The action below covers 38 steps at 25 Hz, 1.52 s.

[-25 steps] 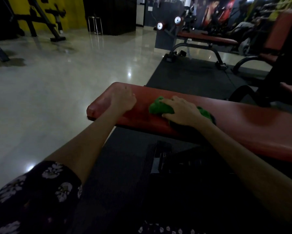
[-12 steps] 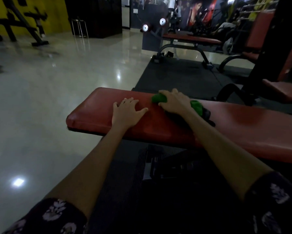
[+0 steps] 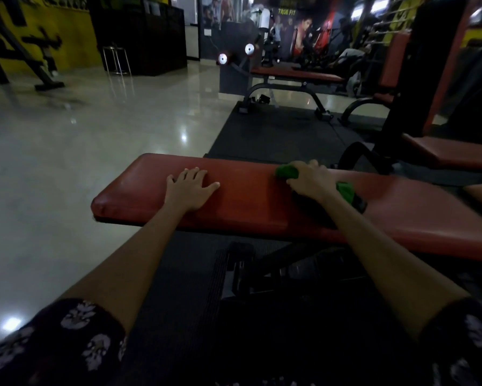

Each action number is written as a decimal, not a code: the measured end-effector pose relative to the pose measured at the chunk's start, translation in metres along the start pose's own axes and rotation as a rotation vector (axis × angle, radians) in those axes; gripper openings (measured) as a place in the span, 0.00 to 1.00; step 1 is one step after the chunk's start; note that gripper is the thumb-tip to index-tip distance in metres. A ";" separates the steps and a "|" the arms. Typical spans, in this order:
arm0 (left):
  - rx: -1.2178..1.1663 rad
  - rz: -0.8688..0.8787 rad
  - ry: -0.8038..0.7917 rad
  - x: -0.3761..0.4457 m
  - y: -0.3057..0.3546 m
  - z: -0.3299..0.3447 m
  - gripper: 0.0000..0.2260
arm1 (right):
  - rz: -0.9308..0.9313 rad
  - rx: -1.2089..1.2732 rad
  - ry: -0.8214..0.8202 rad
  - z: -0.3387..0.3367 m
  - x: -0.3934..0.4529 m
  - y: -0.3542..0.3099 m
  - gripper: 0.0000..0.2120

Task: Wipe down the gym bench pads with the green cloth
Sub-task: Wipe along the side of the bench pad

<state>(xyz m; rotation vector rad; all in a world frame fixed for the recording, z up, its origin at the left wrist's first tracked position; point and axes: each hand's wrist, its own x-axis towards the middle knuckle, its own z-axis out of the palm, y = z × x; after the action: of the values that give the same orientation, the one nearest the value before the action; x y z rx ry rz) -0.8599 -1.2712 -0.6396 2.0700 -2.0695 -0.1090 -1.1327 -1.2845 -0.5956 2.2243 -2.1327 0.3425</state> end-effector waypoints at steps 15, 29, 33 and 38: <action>-0.061 0.293 -0.015 -0.009 0.137 0.022 0.30 | -0.083 -0.049 0.062 -0.018 -0.078 0.087 0.24; -0.206 0.200 0.117 -0.013 0.132 0.023 0.29 | -0.153 -0.100 0.013 -0.011 -0.020 0.063 0.26; -0.057 0.183 0.063 -0.007 0.136 0.016 0.25 | 0.071 0.039 0.121 -0.027 -0.052 0.156 0.21; -0.084 0.189 0.004 0.000 0.173 0.019 0.28 | 0.139 -0.048 0.528 -0.006 -0.110 0.180 0.22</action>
<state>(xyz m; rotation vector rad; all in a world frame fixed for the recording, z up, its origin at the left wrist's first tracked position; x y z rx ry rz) -1.0328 -1.2711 -0.6233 1.8152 -2.2061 -0.1579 -1.3147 -1.1847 -0.6324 1.7086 -1.9724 0.7747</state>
